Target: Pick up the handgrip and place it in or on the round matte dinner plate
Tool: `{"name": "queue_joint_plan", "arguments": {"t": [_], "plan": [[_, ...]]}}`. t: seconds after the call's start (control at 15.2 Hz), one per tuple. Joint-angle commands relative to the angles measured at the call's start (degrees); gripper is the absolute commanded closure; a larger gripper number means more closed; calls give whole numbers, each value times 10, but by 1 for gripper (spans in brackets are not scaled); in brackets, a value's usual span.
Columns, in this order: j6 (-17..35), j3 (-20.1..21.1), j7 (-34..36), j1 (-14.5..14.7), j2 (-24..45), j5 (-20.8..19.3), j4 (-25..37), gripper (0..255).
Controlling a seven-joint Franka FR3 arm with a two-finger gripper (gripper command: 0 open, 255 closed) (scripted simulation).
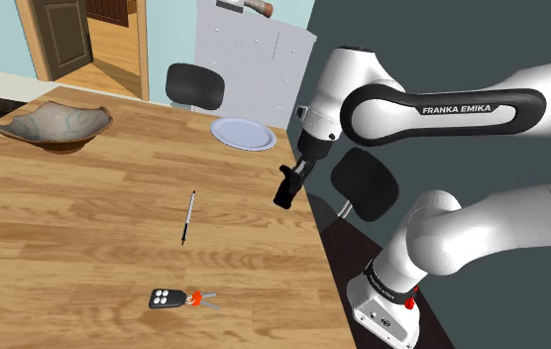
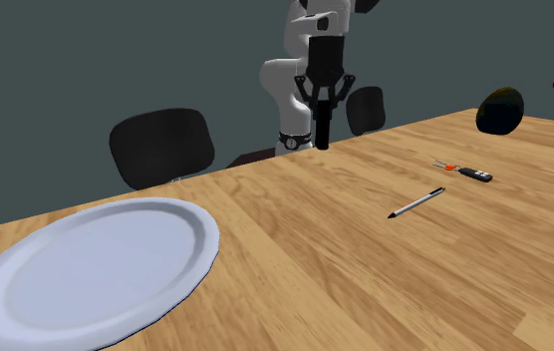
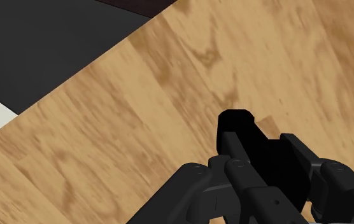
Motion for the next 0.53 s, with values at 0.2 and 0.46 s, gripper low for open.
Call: {"name": "queue_joint_plan", "arguments": {"t": [0.2, 0.46], "plan": [[-44, -5, 2, -1, -10, -5, 34, 255], [-43, -20, -16, -18, 26, -20, 68, 255]]}}
